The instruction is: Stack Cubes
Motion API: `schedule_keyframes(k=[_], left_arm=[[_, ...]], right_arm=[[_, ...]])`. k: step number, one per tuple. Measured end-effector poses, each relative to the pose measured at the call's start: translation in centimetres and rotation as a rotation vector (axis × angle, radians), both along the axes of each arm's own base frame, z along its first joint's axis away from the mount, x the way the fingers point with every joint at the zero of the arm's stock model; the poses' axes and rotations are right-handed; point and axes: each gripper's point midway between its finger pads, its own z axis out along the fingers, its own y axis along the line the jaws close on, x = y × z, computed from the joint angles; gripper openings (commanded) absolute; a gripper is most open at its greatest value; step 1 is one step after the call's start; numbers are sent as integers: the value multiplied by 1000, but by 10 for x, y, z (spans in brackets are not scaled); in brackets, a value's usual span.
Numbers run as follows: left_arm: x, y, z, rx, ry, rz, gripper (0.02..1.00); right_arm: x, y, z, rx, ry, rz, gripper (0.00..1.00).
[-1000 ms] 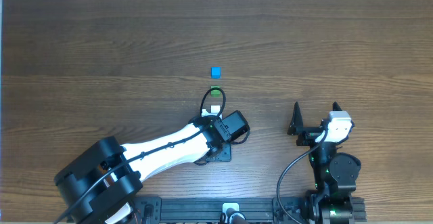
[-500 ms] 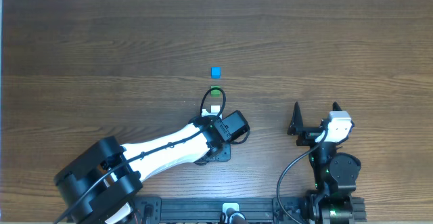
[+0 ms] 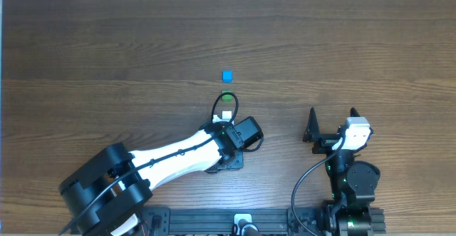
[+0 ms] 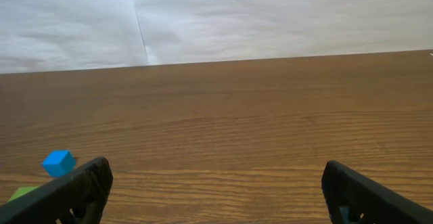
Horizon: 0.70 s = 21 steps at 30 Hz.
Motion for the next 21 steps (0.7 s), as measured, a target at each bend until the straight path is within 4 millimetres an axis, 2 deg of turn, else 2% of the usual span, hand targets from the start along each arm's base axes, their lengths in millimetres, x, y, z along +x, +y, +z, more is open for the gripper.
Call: schedule_keyframes(k=[10,21], left_arm=[[1,-2,0,-6,-4,0,400],[2,-3,0,-11,-9,-19,314]], right_arm=[[0,0,0,0,0,0,991],[0,0,0,0,0,0,993]])
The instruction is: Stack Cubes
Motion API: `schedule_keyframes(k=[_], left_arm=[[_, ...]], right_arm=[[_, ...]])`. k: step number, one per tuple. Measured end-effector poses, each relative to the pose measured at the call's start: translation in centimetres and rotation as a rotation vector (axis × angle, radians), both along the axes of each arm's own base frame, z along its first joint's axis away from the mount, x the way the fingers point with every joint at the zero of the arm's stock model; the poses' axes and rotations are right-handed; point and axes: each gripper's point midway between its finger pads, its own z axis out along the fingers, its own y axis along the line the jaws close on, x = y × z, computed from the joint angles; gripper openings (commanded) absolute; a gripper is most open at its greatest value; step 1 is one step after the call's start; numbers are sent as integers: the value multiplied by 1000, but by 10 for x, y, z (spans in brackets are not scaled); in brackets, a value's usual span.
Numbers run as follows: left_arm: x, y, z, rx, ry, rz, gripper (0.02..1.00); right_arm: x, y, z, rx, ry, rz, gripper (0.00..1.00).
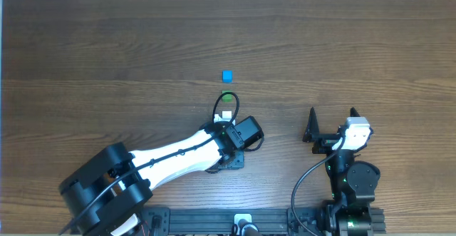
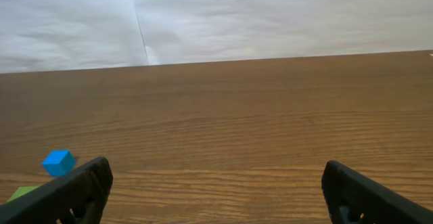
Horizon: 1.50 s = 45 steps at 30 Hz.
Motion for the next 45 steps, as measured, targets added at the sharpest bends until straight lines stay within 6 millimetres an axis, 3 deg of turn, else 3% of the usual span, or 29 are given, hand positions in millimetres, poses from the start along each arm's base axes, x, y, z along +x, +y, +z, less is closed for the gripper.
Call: schedule_keyframes(k=[8,17,22,28,35,41,45], left_arm=[[0,-1,0,-2,-2,-6,91],[-1,2,2,13,7,-7,42],[3,3,16,45,0,-5,42],[21,-9,57,40,-47,6,40],[65,-16,105,-32,-114,60,38],[87,3,112,-18,-109,100,40],[98,7,102,-1,-89,108,40]], right_arm=[[0,0,0,0,0,0,991],[0,0,0,0,0,0,991],[0,0,0,0,0,0,991],[0,0,0,0,0,0,993],[0,0,0,0,0,0,991],[0,0,0,0,0,0,993],[0,0,0,0,0,0,993]])
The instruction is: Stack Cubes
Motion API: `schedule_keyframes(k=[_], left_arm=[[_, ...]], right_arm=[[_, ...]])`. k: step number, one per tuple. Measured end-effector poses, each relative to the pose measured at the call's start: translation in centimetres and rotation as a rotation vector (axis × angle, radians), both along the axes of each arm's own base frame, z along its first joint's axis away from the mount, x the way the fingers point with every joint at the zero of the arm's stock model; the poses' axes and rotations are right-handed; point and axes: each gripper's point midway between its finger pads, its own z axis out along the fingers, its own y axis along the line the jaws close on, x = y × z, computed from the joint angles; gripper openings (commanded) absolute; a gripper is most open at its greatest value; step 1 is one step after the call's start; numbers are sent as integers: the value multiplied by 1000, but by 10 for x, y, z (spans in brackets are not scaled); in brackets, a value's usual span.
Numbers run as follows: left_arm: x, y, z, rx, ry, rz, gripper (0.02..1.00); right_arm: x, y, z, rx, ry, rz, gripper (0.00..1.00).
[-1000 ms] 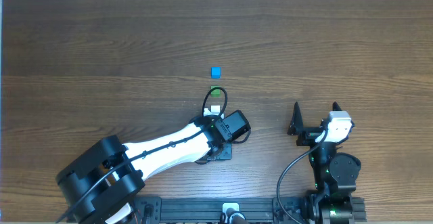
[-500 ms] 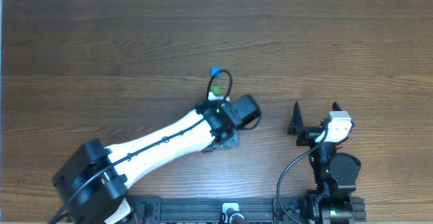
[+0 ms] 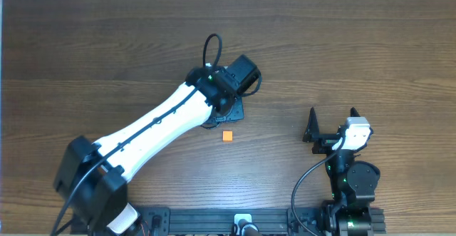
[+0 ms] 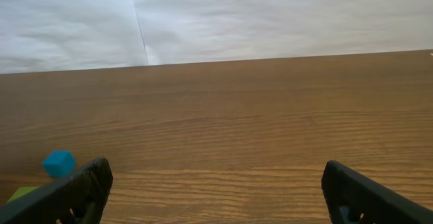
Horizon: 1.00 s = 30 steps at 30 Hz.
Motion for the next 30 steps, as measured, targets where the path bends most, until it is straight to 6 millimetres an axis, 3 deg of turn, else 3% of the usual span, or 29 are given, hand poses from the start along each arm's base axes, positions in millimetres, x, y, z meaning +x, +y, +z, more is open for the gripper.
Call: schedule_keyframes(k=[7,22,30], left_arm=[[5,-4,-25,18,41,-10,38],[6,-6,-47,44,77,-34,40],[12,-7,-49,34,67,-26,38]], right_arm=[[0,0,0,0,0,0,991],[0,0,0,0,0,0,993],[0,0,0,0,0,0,993]])
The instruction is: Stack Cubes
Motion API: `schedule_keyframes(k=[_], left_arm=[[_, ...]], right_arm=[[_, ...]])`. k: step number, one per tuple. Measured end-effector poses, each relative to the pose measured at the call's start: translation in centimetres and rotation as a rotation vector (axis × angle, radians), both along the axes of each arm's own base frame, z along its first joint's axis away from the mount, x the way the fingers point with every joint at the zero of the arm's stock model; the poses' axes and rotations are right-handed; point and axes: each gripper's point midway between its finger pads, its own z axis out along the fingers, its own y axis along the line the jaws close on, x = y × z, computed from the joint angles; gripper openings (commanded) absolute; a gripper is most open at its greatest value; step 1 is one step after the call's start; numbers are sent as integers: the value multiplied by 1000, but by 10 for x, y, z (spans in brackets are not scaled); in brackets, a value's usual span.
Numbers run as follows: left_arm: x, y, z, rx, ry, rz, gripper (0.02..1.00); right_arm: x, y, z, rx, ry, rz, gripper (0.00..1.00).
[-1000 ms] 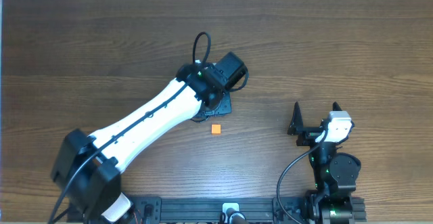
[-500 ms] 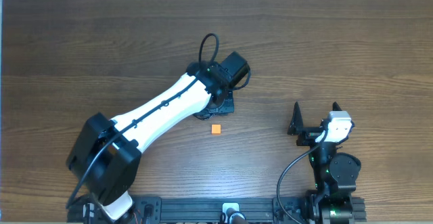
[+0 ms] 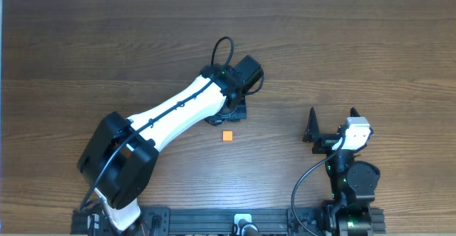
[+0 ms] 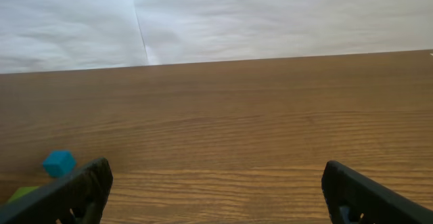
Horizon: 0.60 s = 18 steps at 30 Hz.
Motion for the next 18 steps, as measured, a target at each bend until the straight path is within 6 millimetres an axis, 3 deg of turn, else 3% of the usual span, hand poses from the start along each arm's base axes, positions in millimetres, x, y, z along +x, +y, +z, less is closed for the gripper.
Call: schedule_keyframes(k=[18], left_arm=[[2,-1,-19,6,33,9,40]], right_arm=[[0,0,0,0,0,0,991]])
